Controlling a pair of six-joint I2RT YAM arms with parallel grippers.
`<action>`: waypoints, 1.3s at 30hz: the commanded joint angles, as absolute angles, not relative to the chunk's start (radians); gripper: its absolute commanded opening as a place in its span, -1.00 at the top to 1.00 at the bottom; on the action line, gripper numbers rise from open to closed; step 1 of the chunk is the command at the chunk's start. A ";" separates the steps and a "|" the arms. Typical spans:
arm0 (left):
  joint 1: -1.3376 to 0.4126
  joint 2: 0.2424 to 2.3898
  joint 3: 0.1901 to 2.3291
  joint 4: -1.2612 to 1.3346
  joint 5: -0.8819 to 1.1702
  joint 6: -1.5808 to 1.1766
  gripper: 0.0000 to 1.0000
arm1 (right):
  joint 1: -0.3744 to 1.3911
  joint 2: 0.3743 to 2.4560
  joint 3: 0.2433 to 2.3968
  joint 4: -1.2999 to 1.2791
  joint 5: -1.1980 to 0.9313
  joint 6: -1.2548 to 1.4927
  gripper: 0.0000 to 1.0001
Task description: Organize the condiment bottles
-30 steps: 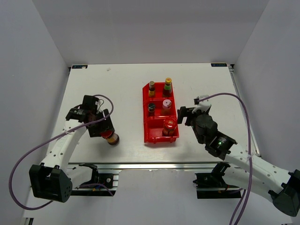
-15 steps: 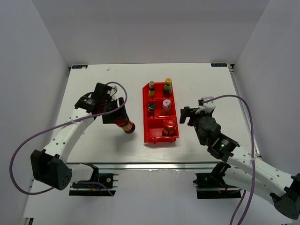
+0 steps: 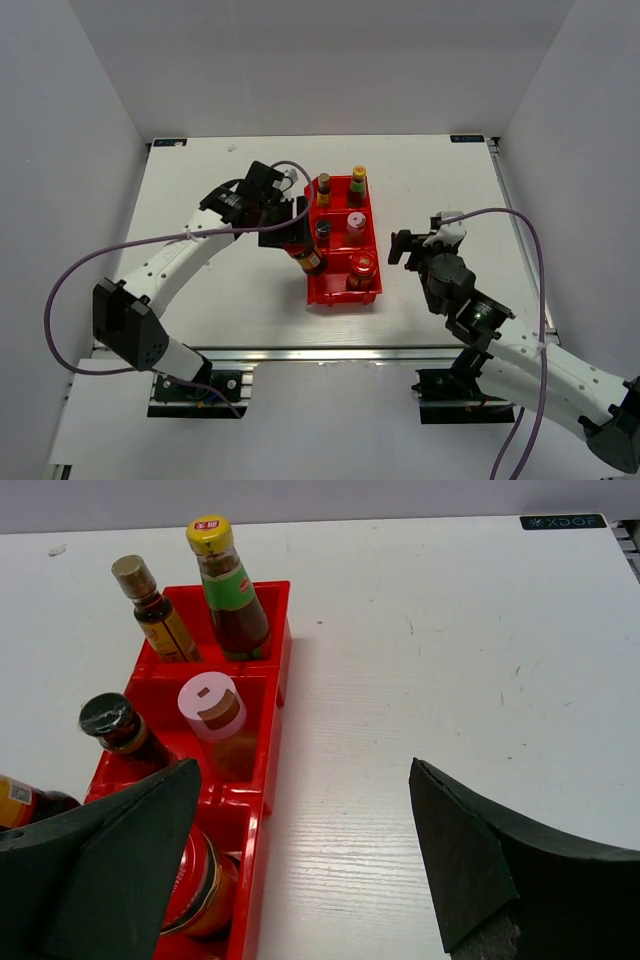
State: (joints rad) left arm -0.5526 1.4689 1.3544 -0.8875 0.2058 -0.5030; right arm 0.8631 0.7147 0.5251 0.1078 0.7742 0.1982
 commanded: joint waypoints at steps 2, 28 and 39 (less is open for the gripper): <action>-0.603 1.473 1.442 -0.805 0.247 -0.522 0.53 | 0.854 0.686 0.517 0.158 0.847 0.201 -0.79; -0.735 1.681 1.554 -0.913 0.086 -0.518 0.36 | 0.851 0.683 0.500 0.170 0.831 0.193 -0.79; -0.787 1.775 1.646 -1.011 0.015 -0.502 0.11 | 0.850 0.680 0.497 0.167 0.839 0.192 -0.79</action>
